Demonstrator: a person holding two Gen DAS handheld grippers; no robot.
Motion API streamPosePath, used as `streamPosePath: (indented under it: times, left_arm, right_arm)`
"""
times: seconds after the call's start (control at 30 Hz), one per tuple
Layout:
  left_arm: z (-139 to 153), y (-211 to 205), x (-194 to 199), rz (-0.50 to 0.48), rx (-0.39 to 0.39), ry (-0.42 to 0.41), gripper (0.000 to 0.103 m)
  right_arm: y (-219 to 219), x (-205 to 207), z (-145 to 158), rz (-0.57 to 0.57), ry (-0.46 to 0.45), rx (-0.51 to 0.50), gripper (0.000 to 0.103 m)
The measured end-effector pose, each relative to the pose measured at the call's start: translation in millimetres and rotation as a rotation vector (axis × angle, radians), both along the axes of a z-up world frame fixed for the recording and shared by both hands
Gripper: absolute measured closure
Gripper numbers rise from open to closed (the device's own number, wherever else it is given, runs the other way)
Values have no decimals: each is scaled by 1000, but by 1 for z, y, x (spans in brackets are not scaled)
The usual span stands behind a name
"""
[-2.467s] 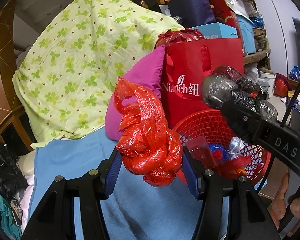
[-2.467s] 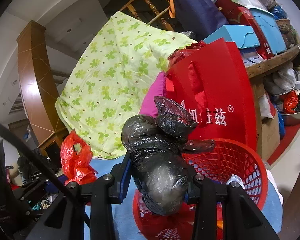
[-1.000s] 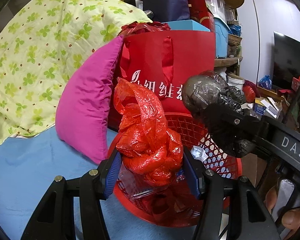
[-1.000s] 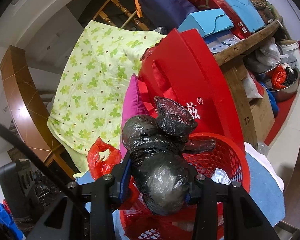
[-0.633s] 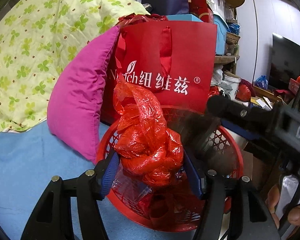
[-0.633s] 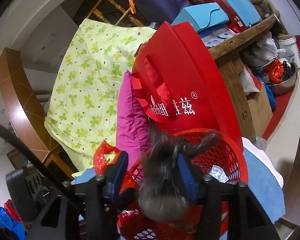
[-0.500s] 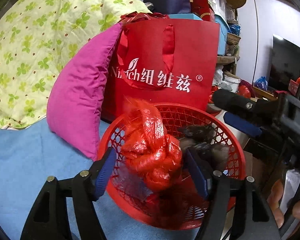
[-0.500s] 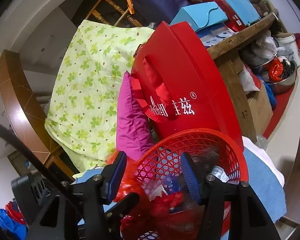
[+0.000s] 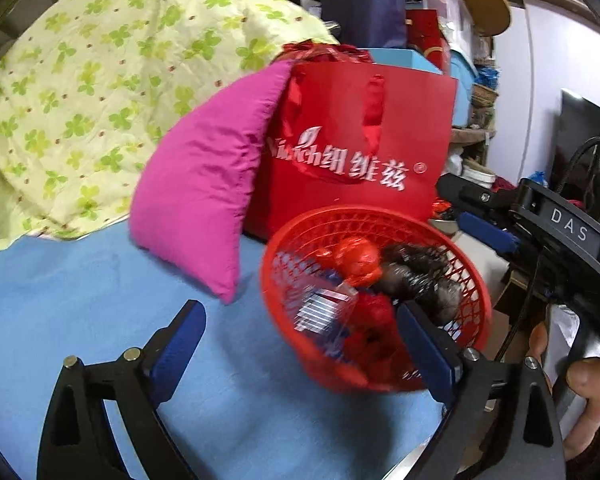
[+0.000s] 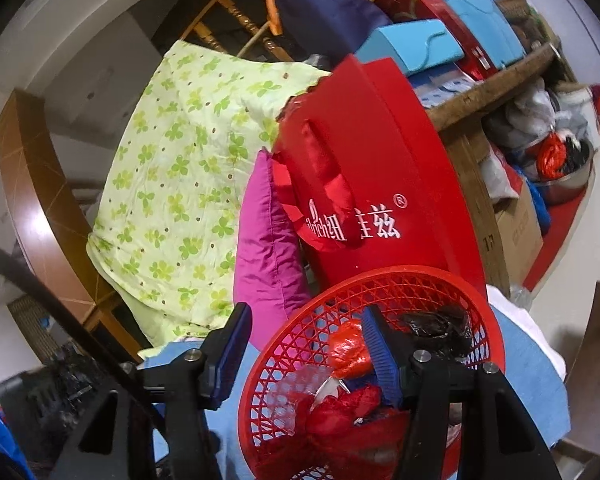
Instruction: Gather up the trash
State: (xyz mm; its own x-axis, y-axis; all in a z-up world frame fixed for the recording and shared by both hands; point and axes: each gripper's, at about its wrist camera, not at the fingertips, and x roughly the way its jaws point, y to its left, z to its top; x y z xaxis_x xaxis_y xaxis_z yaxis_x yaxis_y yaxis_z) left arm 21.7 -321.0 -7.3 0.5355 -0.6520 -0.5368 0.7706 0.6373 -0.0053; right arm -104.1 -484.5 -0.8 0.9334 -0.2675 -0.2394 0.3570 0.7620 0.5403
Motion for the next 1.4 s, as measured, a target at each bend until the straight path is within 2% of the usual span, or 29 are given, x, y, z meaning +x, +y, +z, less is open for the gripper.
streamPosePath:
  times: [0.2,0.4,0.5,0.63,0.87,1.1,1.4]
  left_arm:
    - [5,40,0,113,32,-18,6]
    - [13,90,4,245,57,-54,6]
    - [16,118,5,325,77,-83,5]
    - [20,156,7,451,106,-136,5]
    - [30,217,2,594,90,-147,2]
    - [42,258,-9,667,52,-134,1]
    - [51,282,-27,709,27,-130,0]
  right_arm:
    - [31,5,8,0,15,-136,32]
    - [79,7,12,50,51,-237,32]
    - [110,2,14,100,54,-265,29]
    - [155,-2,17,154,106,-282,26]
    - [210,1,20,226,198,-305,26]
    - [244,1,30,247,231,-339,26]
    - [272,-2,52,259,227,-361,26]
